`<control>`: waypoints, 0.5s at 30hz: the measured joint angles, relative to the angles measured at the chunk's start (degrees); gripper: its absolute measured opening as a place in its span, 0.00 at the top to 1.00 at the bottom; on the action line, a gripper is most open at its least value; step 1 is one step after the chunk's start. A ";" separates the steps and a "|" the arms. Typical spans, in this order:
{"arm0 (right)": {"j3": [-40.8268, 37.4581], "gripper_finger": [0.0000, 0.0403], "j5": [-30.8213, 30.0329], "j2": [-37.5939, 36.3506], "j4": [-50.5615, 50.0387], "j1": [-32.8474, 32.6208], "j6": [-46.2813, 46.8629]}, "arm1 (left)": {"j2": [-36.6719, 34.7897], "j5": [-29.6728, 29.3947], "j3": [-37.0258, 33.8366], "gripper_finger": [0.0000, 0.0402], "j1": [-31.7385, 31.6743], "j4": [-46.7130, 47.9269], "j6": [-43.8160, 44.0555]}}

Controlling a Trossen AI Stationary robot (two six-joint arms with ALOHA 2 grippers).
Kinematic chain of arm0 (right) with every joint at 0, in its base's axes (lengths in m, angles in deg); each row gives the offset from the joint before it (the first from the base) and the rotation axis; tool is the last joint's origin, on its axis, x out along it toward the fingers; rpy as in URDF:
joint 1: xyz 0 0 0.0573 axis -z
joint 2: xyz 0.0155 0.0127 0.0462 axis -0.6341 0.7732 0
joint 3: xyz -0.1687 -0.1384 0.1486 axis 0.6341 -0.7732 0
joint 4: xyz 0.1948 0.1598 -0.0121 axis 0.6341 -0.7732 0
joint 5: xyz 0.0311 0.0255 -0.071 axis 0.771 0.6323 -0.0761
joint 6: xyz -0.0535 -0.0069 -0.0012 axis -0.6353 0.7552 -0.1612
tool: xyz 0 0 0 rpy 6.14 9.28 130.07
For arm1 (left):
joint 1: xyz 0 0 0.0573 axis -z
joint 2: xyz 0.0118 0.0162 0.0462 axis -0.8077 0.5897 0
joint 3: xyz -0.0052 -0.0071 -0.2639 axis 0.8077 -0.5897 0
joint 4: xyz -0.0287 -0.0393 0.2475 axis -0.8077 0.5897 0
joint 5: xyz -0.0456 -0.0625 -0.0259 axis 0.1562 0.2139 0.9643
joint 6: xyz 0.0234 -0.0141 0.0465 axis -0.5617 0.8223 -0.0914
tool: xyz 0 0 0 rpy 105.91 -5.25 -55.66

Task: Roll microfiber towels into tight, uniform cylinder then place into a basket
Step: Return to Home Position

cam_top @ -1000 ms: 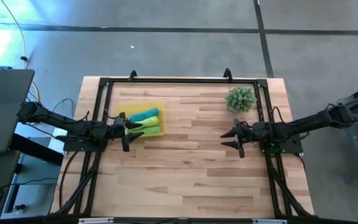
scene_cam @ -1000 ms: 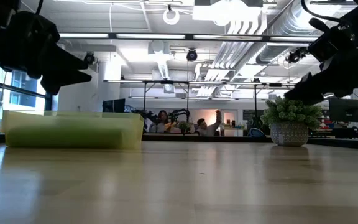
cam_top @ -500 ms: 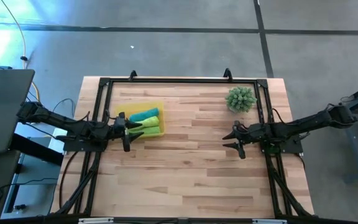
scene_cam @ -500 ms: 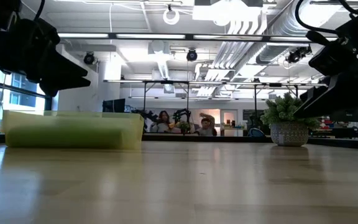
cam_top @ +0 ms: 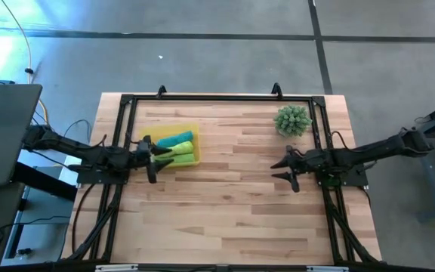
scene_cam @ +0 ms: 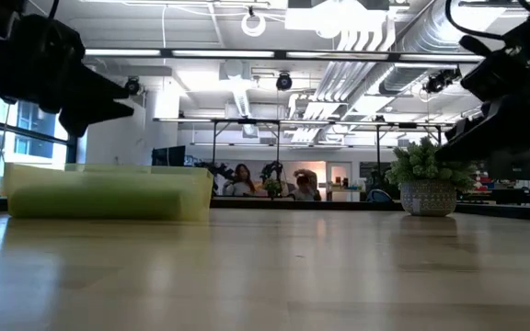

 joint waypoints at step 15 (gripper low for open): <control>0.00 0.64 0.00 -22.07 -4.92 0.18 0.00 | -15.78 -0.10 0.07 0.49 -1.61 -0.09 0.00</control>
